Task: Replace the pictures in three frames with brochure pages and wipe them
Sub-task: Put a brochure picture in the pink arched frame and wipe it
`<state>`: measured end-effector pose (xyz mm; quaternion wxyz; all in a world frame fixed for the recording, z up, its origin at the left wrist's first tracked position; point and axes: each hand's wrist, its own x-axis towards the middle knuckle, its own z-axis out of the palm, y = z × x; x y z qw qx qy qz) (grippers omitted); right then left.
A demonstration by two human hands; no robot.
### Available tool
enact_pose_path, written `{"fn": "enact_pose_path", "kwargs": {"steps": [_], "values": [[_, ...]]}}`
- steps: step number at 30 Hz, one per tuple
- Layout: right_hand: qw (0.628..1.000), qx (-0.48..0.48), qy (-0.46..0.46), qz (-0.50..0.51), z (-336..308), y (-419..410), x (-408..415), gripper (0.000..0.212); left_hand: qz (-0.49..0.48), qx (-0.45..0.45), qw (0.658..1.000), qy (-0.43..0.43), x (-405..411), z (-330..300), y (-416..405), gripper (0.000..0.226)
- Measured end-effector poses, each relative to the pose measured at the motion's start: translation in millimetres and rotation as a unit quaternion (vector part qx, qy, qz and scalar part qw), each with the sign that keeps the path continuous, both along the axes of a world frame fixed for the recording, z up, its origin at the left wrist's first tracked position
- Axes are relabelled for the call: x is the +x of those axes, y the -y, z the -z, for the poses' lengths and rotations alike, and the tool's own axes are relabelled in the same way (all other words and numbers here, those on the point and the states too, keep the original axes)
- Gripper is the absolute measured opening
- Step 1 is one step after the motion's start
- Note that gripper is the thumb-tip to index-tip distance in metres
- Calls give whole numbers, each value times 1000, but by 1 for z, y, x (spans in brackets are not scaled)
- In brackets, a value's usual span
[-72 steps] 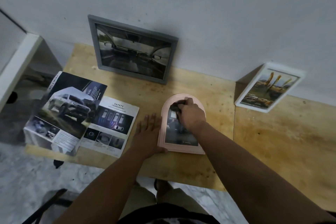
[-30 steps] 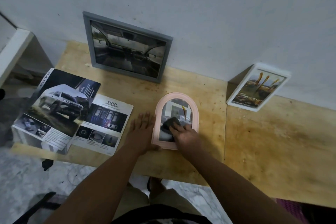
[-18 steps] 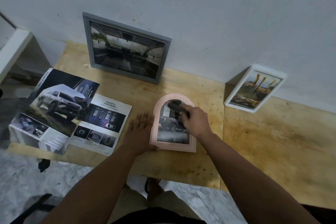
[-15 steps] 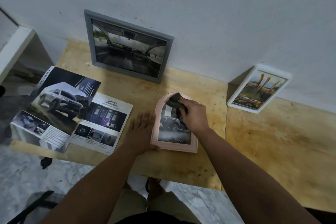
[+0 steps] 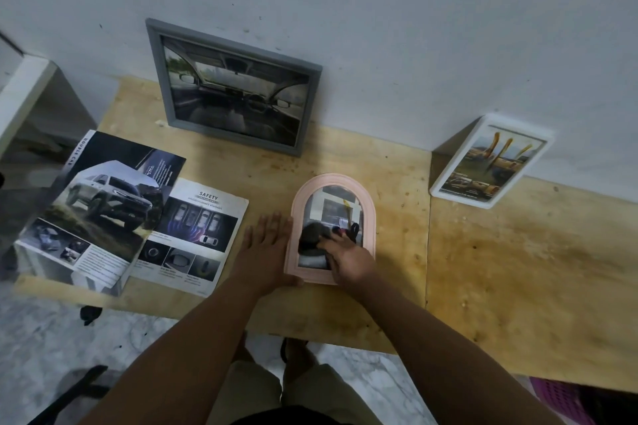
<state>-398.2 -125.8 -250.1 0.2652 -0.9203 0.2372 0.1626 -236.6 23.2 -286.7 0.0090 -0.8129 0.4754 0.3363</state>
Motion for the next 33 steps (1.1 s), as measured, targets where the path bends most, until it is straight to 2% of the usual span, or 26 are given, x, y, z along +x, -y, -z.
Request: {"fn": "enact_pose_path", "kwargs": {"steps": [4,7,8,10,13,15,18,20,22,26,29,31,33], "values": [[999,43,-5,2,-15,-1,-9,40,-6,-4,1000,-1,0,-3,-1,141],[985,126,39,113,-36,15,-4,52,-2,-9,1000,-8,0,-6,0,141],[978,123,66,153,-41,22,-1,53,-1,-9,1000,-8,0,-6,0,141],[974,44,119,188,-45,37,6,50,-1,-11,1000,-7,0,-7,0,141],[969,-76,175,154,-43,54,27,45,3,-13,1000,-3,0,-7,0,141],[983,-111,124,76,-35,58,43,45,2,-14,1000,-7,1,-6,0,141],[989,-139,-27,-38,-15,44,58,48,0,-11,1000,-8,1,-3,0,141],[986,-152,-60,-43,-5,28,56,49,0,-9,1000,-6,1,-2,0,141],[986,-152,-56,-33,-1,11,46,50,-2,-4,1000,-5,0,-1,0,141],[990,-119,-68,-42,-2,-16,19,47,-5,-6,1000,-7,0,-1,1,140],[996,-11,-77,-37,-15,-12,12,45,-1,-8,1000,-7,0,-2,1,140],[993,90,-73,18,-32,3,17,46,-3,-14,1000,-10,1,-2,0,141],[989,96,-39,102,-47,24,22,46,-2,-19,1000,-10,1,-1,-1,142]]}}
